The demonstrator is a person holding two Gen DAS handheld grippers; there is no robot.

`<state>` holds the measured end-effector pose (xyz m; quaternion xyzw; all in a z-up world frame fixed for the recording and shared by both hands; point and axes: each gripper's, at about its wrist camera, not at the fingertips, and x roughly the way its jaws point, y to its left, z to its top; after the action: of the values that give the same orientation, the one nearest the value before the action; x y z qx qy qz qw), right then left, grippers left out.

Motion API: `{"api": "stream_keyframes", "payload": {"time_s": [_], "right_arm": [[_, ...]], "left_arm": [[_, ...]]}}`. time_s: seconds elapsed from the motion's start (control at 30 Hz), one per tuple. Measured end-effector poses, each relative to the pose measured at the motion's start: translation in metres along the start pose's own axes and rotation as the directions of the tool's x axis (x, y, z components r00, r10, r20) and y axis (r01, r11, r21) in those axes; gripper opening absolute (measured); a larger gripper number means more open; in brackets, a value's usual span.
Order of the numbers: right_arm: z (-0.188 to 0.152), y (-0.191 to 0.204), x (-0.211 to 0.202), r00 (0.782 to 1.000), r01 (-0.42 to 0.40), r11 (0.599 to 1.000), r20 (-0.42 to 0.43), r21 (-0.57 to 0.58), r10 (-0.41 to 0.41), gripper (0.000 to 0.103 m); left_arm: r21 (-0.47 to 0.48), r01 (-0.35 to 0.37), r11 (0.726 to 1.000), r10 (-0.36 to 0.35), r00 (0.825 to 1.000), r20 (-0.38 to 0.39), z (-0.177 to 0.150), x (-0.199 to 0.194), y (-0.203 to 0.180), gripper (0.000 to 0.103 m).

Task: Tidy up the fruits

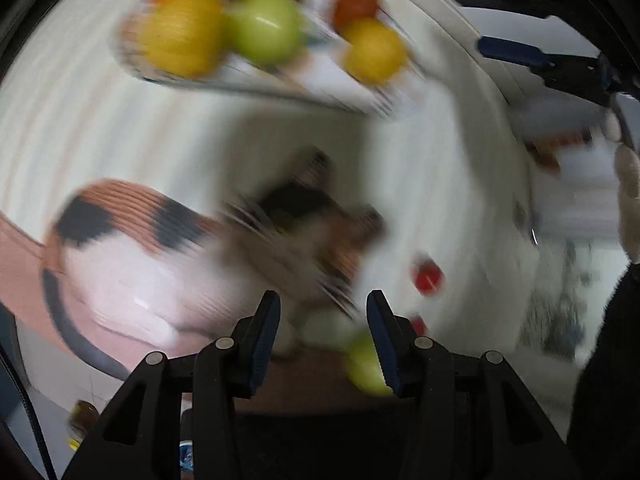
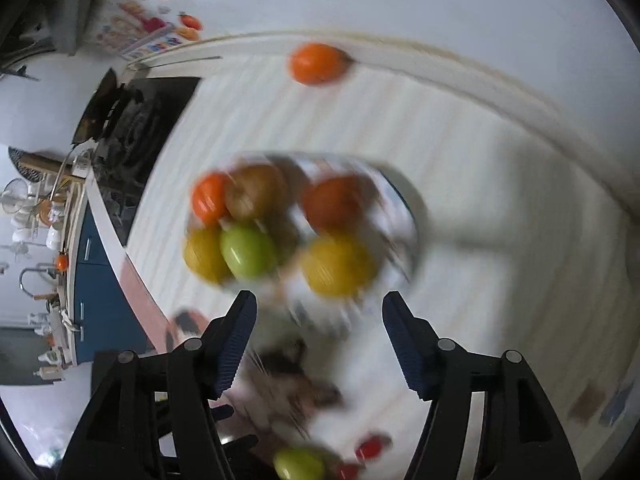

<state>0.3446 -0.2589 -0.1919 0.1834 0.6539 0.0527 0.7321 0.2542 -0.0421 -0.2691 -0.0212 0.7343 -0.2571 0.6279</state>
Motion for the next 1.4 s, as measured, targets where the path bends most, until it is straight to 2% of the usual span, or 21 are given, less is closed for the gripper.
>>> {"api": "stream_keyframes", "payload": {"time_s": [0.07, 0.13, 0.17, 0.23, 0.27, 0.37, 0.47, 0.7, 0.93, 1.07, 1.13, 1.23, 1.3, 1.4], "right_arm": [[-0.031, -0.024, -0.006, 1.000, -0.003, 0.999, -0.010, 0.048, 0.004, 0.068], [-0.059, -0.046, -0.010, 1.000, 0.012, 0.996, -0.006, 0.089, -0.012, 0.068], [-0.071, -0.056, -0.011, 1.000, 0.025, 0.994, -0.007, 0.108, -0.025, 0.068], [-0.095, -0.080, -0.014, 1.000, 0.009, 0.985, -0.002, 0.171, -0.009, 0.068], [-0.101, -0.087, -0.015, 1.000, -0.003, 0.981, 0.004, 0.192, 0.003, 0.068], [-0.115, -0.107, -0.017, 0.999, -0.009, 0.975, 0.033, 0.224, 0.002, 0.068], [-0.120, -0.113, -0.019, 0.999, -0.023, 0.972, 0.045, 0.233, 0.013, 0.068], [-0.118, -0.114, -0.018, 0.998, -0.042, 0.982, 0.058, 0.183, 0.032, 0.068], [-0.116, -0.123, -0.011, 0.998, -0.053, 0.981, 0.051, 0.187, 0.044, 0.068], [-0.112, -0.122, -0.007, 0.998, -0.056, 0.983, 0.044, 0.177, 0.049, 0.068], [-0.110, -0.121, -0.007, 0.998, -0.056, 0.983, 0.045, 0.174, 0.048, 0.068], [-0.108, -0.121, -0.009, 0.997, -0.064, 0.983, 0.051, 0.173, 0.056, 0.068], [-0.107, -0.121, -0.011, 0.997, -0.067, 0.983, 0.055, 0.171, 0.059, 0.068], [-0.105, -0.124, -0.014, 0.996, -0.072, 0.982, 0.065, 0.175, 0.062, 0.068]], "left_arm": [[0.092, -0.016, 0.996, 0.021, 0.999, -0.049, -0.011, 0.012, -0.027, 0.043], [0.186, -0.055, 0.981, 0.073, 0.993, -0.091, -0.021, 0.029, -0.051, 0.044], [0.216, -0.084, 0.973, 0.109, 0.988, -0.109, -0.023, 0.039, -0.057, 0.048], [0.264, -0.165, 0.950, 0.200, 0.974, -0.109, -0.026, 0.056, -0.067, 0.052], [0.264, -0.188, 0.946, 0.221, 0.970, -0.103, -0.026, 0.059, -0.068, 0.053], [0.215, -0.238, 0.947, 0.250, 0.968, -0.028, -0.015, 0.060, -0.065, 0.055], [0.142, -0.228, 0.963, 0.235, 0.972, -0.028, -0.001, 0.062, -0.055, 0.055], [0.013, -0.232, 0.973, 0.231, 0.971, 0.069, 0.024, 0.048, -0.046, 0.056], [-0.032, -0.283, 0.959, 0.284, 0.952, 0.117, 0.054, 0.052, -0.044, 0.057], [-0.055, -0.252, 0.966, 0.257, 0.959, 0.120, 0.068, 0.052, -0.037, 0.056], [-0.082, -0.190, 0.978, 0.199, 0.973, 0.118, 0.072, 0.046, -0.032, 0.055], [-0.146, -0.109, 0.983, 0.130, 0.981, 0.145, 0.076, 0.032, -0.027, 0.057], [-0.201, -0.091, 0.975, 0.128, 0.976, 0.174, 0.068, 0.021, -0.023, 0.057], [-0.270, -0.077, 0.960, 0.145, 0.959, 0.244, 0.061, -0.002, -0.015, 0.057]]}}
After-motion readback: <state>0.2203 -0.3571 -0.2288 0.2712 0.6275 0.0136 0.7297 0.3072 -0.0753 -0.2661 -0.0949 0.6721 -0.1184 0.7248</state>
